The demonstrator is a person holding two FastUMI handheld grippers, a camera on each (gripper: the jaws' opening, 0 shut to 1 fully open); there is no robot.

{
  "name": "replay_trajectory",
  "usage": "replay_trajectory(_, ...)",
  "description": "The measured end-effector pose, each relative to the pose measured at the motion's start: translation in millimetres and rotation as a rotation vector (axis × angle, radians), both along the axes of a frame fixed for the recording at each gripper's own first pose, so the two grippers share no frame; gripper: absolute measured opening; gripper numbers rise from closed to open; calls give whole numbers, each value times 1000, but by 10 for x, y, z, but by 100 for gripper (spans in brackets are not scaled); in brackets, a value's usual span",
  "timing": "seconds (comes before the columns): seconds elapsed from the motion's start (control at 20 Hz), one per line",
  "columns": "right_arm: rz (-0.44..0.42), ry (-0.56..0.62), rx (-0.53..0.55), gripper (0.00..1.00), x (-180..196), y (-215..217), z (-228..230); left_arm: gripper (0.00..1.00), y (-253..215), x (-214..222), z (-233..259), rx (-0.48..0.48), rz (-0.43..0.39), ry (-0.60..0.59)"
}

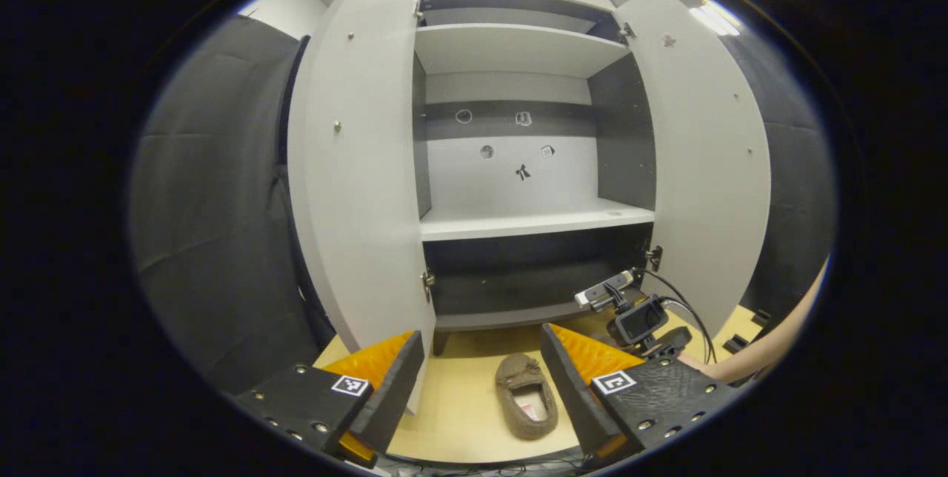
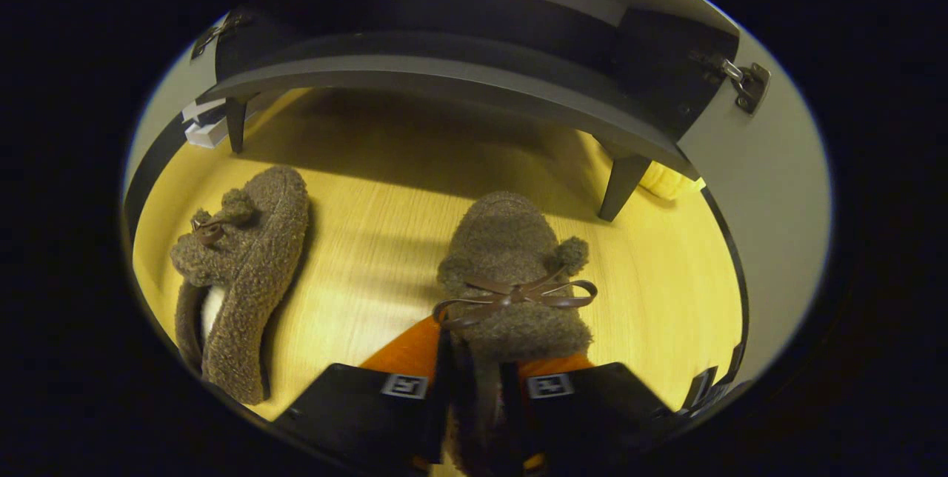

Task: Grab one shoe with the right hand and put it into the shoe cabinet, grab the other shoe with the left hand and put it into the shoe cabinet; then close the right door with the right hand and the left door with the left hand.

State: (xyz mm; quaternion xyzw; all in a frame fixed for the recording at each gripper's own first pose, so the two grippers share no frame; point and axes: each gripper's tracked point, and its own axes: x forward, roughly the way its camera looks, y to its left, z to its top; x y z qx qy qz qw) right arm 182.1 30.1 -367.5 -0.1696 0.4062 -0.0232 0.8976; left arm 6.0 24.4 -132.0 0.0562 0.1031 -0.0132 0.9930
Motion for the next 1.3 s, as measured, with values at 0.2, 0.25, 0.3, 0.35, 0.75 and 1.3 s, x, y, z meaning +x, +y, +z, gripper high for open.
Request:
replay_trajectory(0.2, 34, 21, 0, 14, -73, 80, 39, 93, -9, 3, -6, 5, -5, -2)
replay_trajectory(0.25, 45, 37, 20, 7, -79, 86, -20, 93, -10, -12, 1, 3, -7, -5)
replay_trajectory(0.3, 53, 62, 47, 0, -151, 99, 35, 93, -9, -21, 14, 2, -8, -8)
replay_trajectory(0.35, 60, 70, 70, 2, -191, 90, 86, 93, -9, -34, 19, 3, -10, -11)
replay_trajectory(0.75, -38, 74, 267, 2, -703, -24, 388, 86, 19, -27, 93, 35, -35, -36)
replay_trajectory(1.3, 60, -8, 407, 2, -1158, 350, 1444, 86, -262, 91, 173, 35, -107, -62)
